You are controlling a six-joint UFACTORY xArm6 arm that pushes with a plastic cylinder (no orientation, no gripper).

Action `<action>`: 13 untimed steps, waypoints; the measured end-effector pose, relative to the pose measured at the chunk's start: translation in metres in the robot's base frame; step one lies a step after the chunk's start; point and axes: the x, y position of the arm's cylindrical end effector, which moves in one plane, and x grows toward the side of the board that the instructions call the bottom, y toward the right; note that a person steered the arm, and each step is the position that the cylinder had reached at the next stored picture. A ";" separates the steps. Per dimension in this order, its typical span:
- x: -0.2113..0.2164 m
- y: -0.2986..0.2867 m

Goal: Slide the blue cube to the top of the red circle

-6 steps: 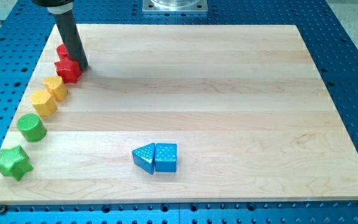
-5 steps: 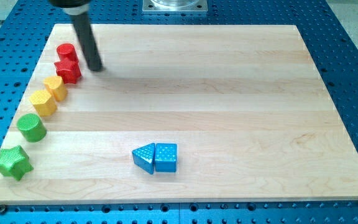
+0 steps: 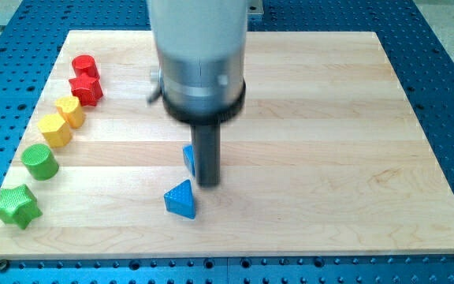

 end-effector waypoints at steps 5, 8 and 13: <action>-0.144 -0.069; -0.089 -0.010; -0.221 -0.144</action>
